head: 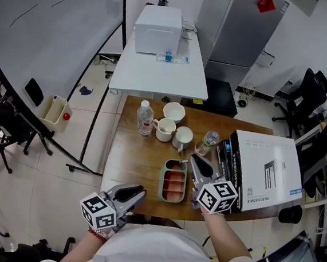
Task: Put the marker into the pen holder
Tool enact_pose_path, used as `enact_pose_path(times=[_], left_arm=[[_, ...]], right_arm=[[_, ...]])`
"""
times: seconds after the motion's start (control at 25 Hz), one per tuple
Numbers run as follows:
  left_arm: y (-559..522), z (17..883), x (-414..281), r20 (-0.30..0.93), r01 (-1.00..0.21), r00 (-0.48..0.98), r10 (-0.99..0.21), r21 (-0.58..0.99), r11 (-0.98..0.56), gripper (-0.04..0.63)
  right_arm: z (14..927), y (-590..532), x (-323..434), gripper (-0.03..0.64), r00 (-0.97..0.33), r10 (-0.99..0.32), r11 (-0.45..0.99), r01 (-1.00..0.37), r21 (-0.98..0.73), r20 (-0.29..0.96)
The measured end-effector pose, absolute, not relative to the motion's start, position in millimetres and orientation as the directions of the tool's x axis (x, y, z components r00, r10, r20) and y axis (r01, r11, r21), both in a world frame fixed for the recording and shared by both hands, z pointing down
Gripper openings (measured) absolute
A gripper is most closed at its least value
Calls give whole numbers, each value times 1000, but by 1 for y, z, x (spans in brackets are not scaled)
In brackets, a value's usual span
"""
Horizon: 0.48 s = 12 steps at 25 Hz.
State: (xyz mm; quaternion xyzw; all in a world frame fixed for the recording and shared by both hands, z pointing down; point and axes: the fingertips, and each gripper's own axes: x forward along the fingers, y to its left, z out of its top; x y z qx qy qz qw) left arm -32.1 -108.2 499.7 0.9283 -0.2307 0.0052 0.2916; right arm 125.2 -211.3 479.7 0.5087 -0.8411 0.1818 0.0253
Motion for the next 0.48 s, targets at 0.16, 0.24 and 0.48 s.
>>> enact_pose_path(times=[0.16,0.24,0.48], left_arm=[[-107,498,-32,138,-432,892,-430,537,-725,66],[-107,499,-34,136,-436,890,-435,535,-724,67],[-107,503,-43,142,-454,879,-455,538,-710,66]], right_arm=[[530,-221,117,28,-468,-816,375,-876,-304,340],[550,-220,117,28,-452,-807,352,-885,-304,381],[592,-211,121,76,-423,-749,382,-904,-190,510]])
